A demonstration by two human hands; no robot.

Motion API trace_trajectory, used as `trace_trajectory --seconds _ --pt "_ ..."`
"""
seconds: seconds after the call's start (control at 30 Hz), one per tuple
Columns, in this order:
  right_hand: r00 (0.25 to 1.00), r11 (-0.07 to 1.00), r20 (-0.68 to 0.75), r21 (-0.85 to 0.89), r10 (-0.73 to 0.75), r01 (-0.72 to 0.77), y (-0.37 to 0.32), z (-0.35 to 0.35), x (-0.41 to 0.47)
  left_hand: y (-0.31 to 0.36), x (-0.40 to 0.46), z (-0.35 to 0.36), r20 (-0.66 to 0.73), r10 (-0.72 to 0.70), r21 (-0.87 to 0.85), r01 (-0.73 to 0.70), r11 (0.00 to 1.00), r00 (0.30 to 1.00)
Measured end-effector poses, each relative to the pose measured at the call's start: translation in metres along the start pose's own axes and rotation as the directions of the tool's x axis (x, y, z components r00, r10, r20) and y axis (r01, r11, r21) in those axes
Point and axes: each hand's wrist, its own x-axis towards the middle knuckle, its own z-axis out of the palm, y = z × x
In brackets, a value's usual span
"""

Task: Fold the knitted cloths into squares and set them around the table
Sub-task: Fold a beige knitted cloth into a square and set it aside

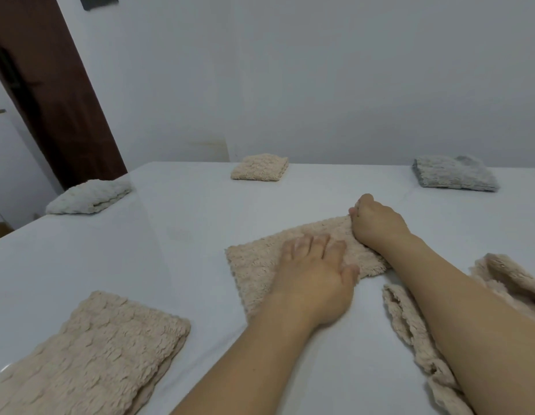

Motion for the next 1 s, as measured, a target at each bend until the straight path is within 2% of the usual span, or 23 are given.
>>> trace_trajectory --seconds 0.17,0.23,0.33,0.43,0.57,0.6,0.67,0.73,0.83,0.9,1.0 --pt "0.999 0.998 0.029 -0.055 -0.019 0.020 0.001 0.001 0.002 -0.030 0.012 -0.009 0.161 -0.135 -0.017 0.140 0.990 0.978" --pt "0.999 0.998 0.018 -0.059 -0.027 0.028 0.002 0.002 0.003 -0.049 0.011 -0.016 0.176 -0.208 0.021 0.208 0.978 0.962" --pt "0.999 0.998 -0.011 -0.032 -0.046 0.045 0.003 0.003 0.003 -0.082 0.001 -0.024 0.123 -0.253 0.048 0.249 0.967 0.960" --pt "0.998 0.999 -0.044 -0.036 -0.041 0.040 0.003 0.001 0.001 -0.100 -0.015 -0.026 0.032 -0.226 -0.013 0.226 0.974 0.974" --pt "0.983 0.965 -0.183 -0.258 -0.014 -0.035 -0.013 -0.013 -0.004 -0.095 -0.028 -0.024 -0.099 -0.229 -0.020 0.228 0.974 0.969" --pt "0.984 0.952 -0.180 -0.300 -0.002 -0.053 -0.021 -0.018 -0.005 -0.095 -0.028 -0.023 -0.138 -0.232 -0.029 0.230 0.973 0.963" --pt "0.997 0.947 -0.010 -0.311 0.075 -0.074 -0.040 -0.024 -0.010 -0.097 -0.028 -0.022 -0.192 -0.236 -0.108 0.219 0.970 0.953" --pt "0.971 0.945 0.182 -0.315 0.153 -0.090 -0.051 -0.019 -0.017 -0.099 -0.030 -0.022 -0.204 -0.215 -0.195 0.176 0.965 0.955" --pt "0.979 0.946 0.164 -0.317 0.122 -0.065 -0.049 -0.007 -0.026 -0.095 -0.033 -0.024 -0.215 -0.218 -0.231 0.168 0.959 0.952" --pt "0.991 0.964 0.122 -0.266 0.051 -0.017 -0.042 -0.005 -0.025 -0.085 -0.034 -0.033 -0.157 -0.276 -0.247 0.233 0.941 0.948" --pt "0.986 0.992 0.163 -0.108 -0.043 0.062 -0.034 -0.007 -0.018 -0.071 -0.035 -0.057 0.137 -0.259 -0.147 0.278 0.949 0.956"
